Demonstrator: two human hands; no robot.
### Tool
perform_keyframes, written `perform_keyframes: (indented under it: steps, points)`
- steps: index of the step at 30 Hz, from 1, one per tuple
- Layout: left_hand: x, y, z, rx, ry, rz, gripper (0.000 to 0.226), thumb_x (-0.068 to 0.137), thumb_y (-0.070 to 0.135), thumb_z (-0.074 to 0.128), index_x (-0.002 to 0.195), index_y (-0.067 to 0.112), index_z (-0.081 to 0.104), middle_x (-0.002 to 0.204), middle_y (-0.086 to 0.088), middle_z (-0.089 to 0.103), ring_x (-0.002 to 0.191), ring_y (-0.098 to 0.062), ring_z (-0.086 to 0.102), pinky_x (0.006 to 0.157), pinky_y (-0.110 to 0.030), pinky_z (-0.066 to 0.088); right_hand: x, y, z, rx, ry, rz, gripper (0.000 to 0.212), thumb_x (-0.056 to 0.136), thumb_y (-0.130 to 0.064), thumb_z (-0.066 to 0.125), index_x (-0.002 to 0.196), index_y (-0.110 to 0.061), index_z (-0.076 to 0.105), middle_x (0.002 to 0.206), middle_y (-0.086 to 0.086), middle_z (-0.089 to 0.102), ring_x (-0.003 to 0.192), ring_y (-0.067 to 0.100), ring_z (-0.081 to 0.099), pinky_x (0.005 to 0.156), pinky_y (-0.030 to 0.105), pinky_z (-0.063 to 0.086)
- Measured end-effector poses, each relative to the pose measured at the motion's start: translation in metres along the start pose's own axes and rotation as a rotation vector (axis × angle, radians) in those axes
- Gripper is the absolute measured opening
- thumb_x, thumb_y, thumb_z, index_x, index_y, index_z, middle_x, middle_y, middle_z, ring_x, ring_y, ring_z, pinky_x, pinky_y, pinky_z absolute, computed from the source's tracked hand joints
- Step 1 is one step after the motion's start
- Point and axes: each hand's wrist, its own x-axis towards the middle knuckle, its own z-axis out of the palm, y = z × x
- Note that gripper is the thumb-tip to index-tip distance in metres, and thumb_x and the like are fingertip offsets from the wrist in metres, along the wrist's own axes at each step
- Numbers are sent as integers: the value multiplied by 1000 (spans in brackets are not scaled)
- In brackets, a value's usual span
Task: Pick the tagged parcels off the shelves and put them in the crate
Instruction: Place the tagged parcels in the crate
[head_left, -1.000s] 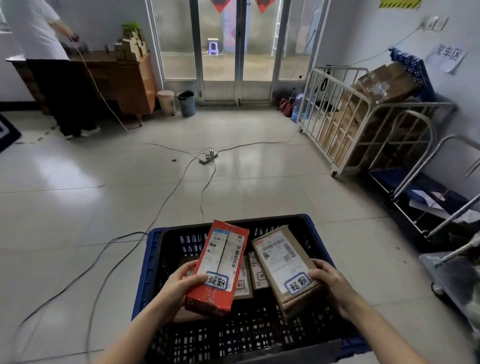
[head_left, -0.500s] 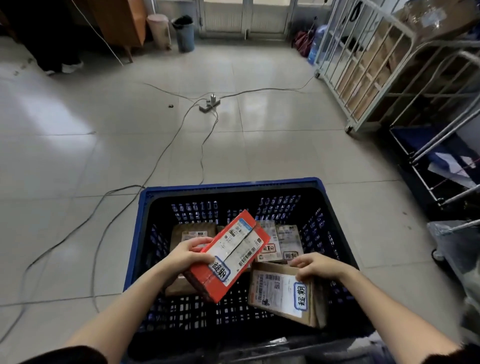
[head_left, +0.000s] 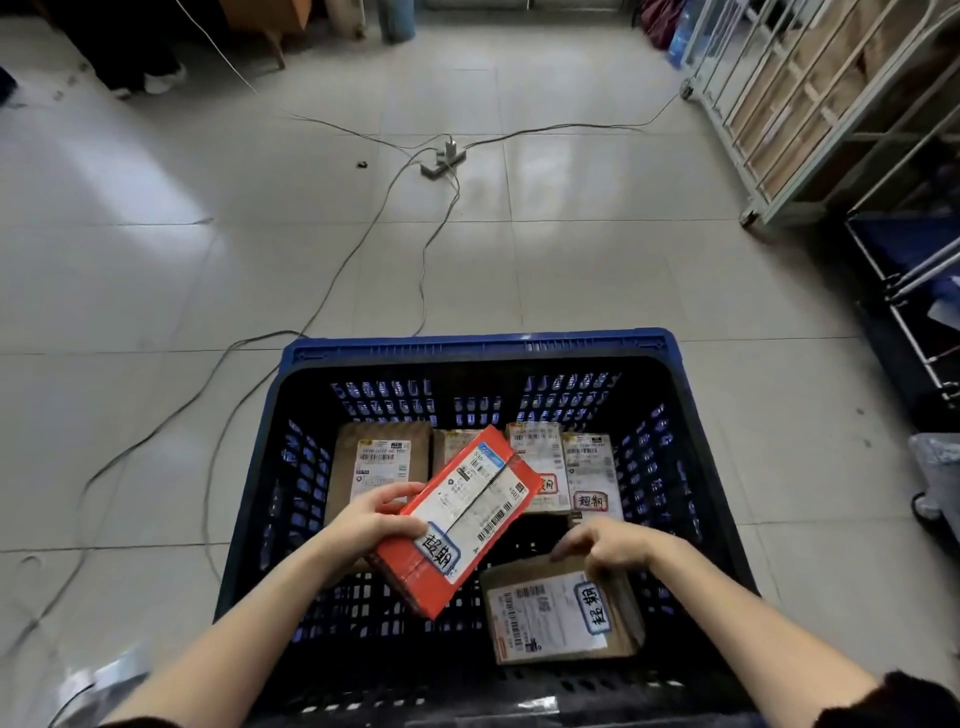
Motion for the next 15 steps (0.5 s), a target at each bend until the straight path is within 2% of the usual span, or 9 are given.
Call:
perform_keyframes:
  steps: [7,10,12,15]
  points:
    - [2,1,9,7,3,-13,66,64,20,76,124,25,50,112,-10,66,87,-21,72,67,-28,58,11,28,23,-91,227,135,52,85,2,45,134,-14,49,142,7,46,131,20,41,105,22,32]
    - [5,3,14,-2,-11,-14,53,77,8,72,122,25,50,110,-9,66,81,-17,73,63,-25,57,13,34,34,-129,268,155,55,87,-1,45,140,-14,40,147,9,38,135,23,37,109,25,30]
    - [7,5,15,-15,-15,-18,50,79,4,68,121,24,50,108,-9,66,80,-17,73,63,-25,57,11,31,28,-27,372,124,55,89,-3,48,141,-13,38,147,9,37,134,22,37,108,24,30]
    - [10,9,20,-39,-46,-21,48,80,1,66,119,23,50,110,-12,64,83,-20,72,66,-27,57,2,21,7,324,595,53,51,92,-17,53,140,-10,38,141,10,46,126,19,46,97,23,35]
